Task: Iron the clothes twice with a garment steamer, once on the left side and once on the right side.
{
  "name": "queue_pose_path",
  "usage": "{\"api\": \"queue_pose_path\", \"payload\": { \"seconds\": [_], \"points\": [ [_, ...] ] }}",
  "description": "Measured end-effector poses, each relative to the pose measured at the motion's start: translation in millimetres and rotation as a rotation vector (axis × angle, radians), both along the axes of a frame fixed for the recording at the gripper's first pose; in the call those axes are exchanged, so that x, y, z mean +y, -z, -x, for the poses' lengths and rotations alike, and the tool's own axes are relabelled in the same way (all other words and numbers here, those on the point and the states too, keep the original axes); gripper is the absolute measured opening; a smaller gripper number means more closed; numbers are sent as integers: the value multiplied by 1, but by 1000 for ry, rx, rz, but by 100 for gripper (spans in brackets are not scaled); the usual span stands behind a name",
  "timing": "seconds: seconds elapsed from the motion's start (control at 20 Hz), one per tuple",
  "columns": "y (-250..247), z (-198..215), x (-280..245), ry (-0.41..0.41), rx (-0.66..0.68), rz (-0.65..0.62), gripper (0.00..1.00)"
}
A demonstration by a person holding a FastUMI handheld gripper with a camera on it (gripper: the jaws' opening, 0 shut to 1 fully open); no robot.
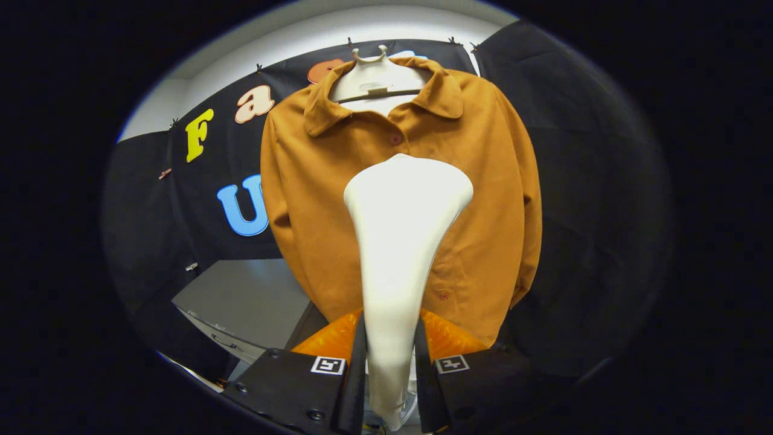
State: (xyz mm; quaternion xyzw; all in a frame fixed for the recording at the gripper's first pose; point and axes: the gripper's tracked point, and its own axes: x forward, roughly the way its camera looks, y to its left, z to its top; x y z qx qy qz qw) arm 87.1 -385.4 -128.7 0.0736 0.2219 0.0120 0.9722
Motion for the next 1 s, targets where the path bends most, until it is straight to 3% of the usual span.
{"api": "queue_pose_path", "payload": {
  "seconds": [0.5, 1.0],
  "points": [
    [-7, -51, -64, 20, -35, -19, 39],
    [73, -54, -76, 19, 119, -61, 39]
  ]
}}
